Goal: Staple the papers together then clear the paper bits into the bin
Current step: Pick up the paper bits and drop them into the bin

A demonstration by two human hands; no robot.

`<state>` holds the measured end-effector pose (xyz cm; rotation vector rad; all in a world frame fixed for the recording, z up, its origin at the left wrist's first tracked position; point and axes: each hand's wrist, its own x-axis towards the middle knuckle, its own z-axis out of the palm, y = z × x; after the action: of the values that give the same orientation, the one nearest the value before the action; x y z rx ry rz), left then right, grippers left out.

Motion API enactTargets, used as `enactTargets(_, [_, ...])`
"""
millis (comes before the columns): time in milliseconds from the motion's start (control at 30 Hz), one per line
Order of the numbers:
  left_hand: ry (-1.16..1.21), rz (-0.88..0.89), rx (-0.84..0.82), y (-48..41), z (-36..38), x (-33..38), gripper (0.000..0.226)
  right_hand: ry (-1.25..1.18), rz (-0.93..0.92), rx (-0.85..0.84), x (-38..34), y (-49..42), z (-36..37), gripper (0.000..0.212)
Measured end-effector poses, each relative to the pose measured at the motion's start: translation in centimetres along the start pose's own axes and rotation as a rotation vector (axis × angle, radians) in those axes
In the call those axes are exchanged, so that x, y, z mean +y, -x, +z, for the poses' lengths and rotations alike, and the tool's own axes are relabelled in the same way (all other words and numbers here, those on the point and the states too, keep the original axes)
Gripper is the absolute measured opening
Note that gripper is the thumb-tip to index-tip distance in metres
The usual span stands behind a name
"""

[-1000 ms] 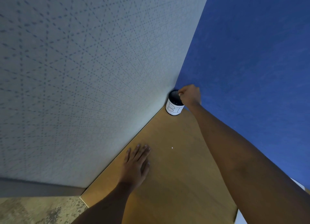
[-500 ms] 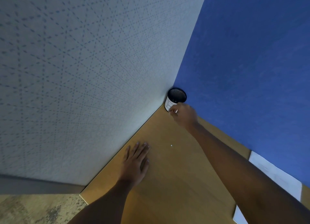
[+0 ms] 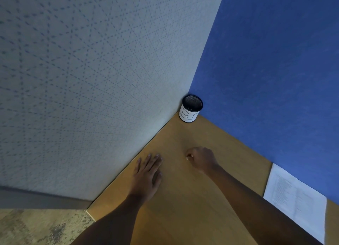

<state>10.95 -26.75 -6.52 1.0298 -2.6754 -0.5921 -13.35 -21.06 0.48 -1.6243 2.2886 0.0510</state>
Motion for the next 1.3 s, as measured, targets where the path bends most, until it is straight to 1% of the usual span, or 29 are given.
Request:
enactTargets(233, [-0.002,0.000,-0.007,0.0,-0.1,0.0,0.052,0.090,-0.052,0.022,-0.7,-0.1,-0.1,0.022])
enactTargets(433, [0.002,-0.001,-0.003,0.0,-0.2,0.2,0.051,0.121,-0.048,-0.002,-1.0,-0.2,-0.2,0.021])
enactTargets(533, [0.006,0.001,0.003,0.0,-0.3,0.2,0.051,0.114,-0.010,-0.010,-0.9,-0.8,-0.8,0.017])
enactTargets(600, [0.013,0.003,0.005,0.0,-0.3,0.2,0.051,0.037,0.068,0.042,-0.7,-1.7,-1.8,0.018])
enactTargets(700, [0.002,-0.005,-0.008,0.0,-0.3,0.2,0.051,-0.116,0.189,0.181,-0.5,-3.2,-4.2,0.017])
enactTargets(833, [-0.007,-0.011,-0.015,0.0,-0.3,0.2,0.051,-0.280,0.238,0.370,-0.8,-5.4,-8.6,0.016])
enactTargets(933, [-0.005,-0.008,-0.014,0.0,-0.4,0.2,0.051,-0.446,0.262,0.434,-0.8,-7.5,-11.4,0.015])
enactTargets(1033, [-0.014,-0.012,-0.026,0.0,-0.3,0.2,0.051,-0.448,0.296,0.460,-0.9,-9.2,-13.1,0.017])
enactTargets(1200, [-0.015,-0.009,-0.025,0.0,-0.4,0.3,0.050,-0.370,0.326,0.408,-0.9,-10.6,-13.4,0.022])
enactTargets(1300, [-0.021,-0.003,-0.020,0.0,-0.4,0.2,0.050,-0.333,0.340,0.391,-0.8,-10.6,-13.1,0.029])
